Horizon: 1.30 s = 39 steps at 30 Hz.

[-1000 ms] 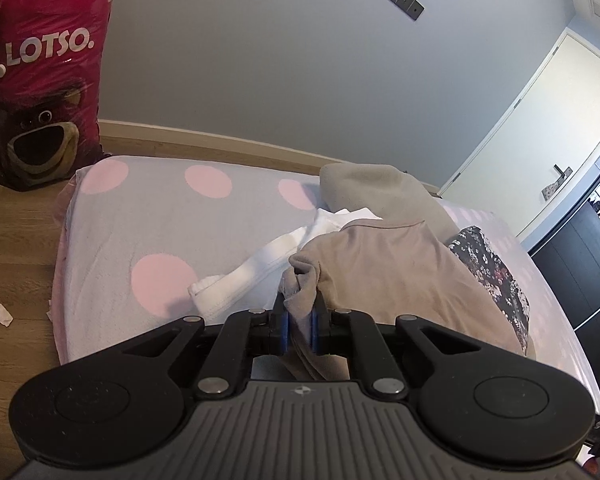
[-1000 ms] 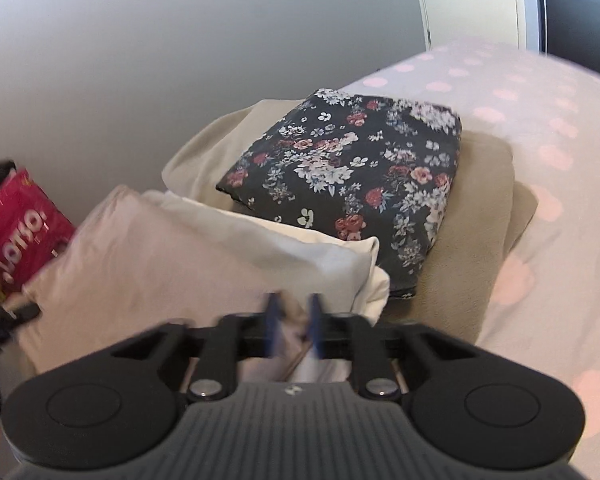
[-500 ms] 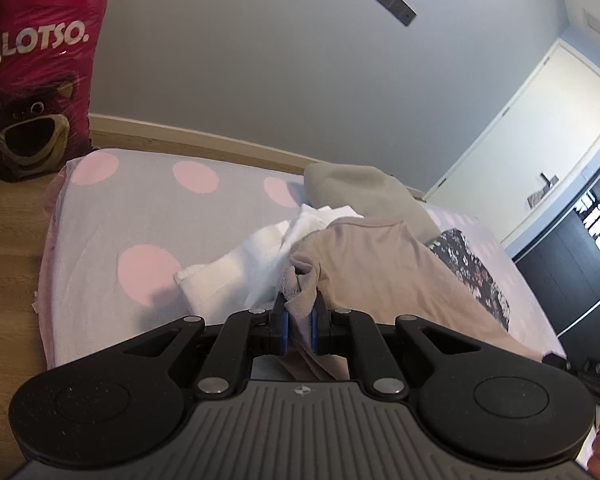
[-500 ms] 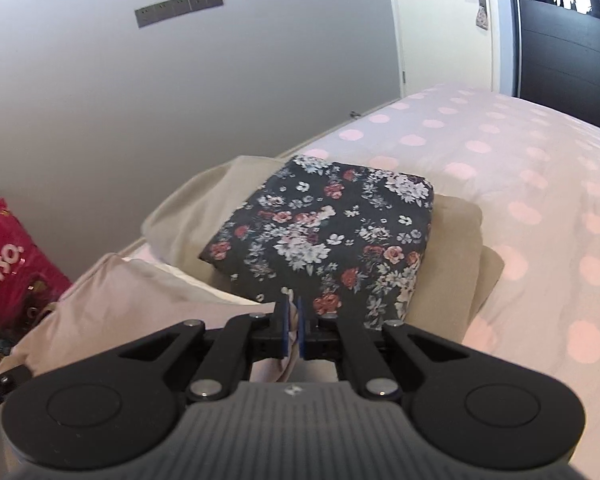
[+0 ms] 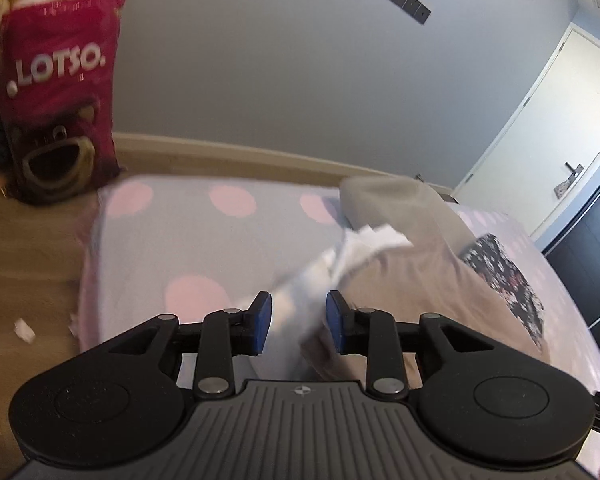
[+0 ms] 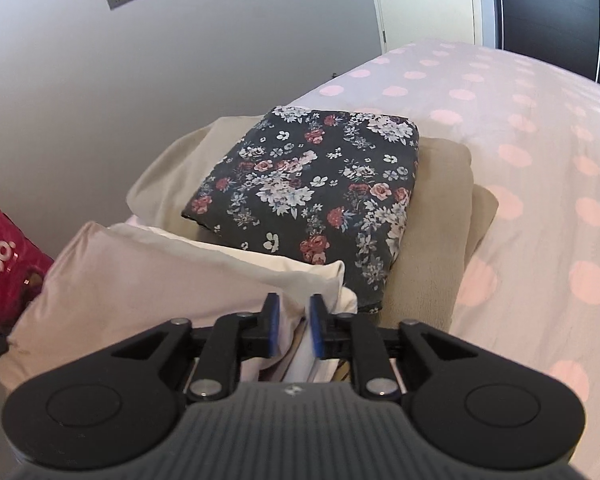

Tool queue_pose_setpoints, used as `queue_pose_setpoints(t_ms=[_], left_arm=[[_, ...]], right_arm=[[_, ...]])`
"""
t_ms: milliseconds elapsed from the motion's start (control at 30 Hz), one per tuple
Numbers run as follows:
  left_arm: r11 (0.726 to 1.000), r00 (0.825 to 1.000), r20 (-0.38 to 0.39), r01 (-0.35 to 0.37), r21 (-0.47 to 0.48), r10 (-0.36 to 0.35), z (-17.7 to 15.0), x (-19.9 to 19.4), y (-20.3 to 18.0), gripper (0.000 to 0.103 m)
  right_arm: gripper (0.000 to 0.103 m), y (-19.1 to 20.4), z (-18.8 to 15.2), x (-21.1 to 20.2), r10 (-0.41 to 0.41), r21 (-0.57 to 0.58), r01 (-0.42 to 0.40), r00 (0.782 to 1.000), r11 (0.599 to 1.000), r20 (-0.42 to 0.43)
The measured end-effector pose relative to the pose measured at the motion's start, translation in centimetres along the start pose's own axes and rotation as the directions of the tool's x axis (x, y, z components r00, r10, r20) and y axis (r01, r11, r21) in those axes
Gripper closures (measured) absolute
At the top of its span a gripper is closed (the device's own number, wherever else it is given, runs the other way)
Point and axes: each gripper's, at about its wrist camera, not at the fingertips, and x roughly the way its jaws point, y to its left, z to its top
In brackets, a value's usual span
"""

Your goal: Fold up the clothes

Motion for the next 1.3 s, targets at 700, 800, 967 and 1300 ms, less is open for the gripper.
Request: queue_pose_setpoints(t_ms=[700,800,967,1300], left_arm=[[0.913,0.92,-0.252,0.354,0.205,-0.3,5.7,13.4,-9.8,0.076],[0.912,0.933,-0.251,0.32,0.258,-0.257,4.6,13.8,-10.3,0.094],[0.906,0.956,-0.151,0.289,0.309,-0.253,4.2,12.2,-10.4,0.101],[0.928,0.974,0.002,0.214,0.305,-0.225,5.6,10.4,-10.1,0.102]], right_arm=[[0.072,-1.4,0.0,0.8,0.085,0.035,-0.088,0.994,0.996,0.074],[0.086,-1.6,-0.2,1.4,0.106,0.037,-0.109,0.992,0.993,0.064],[0.098,-1.5,-1.1,0.6,0.113,0.018,-0.116,0.988,0.993,0.108],[0.099,-0.1,0.4,0.6,0.07,-0.001,-0.071,0.981,0.998,0.18]])
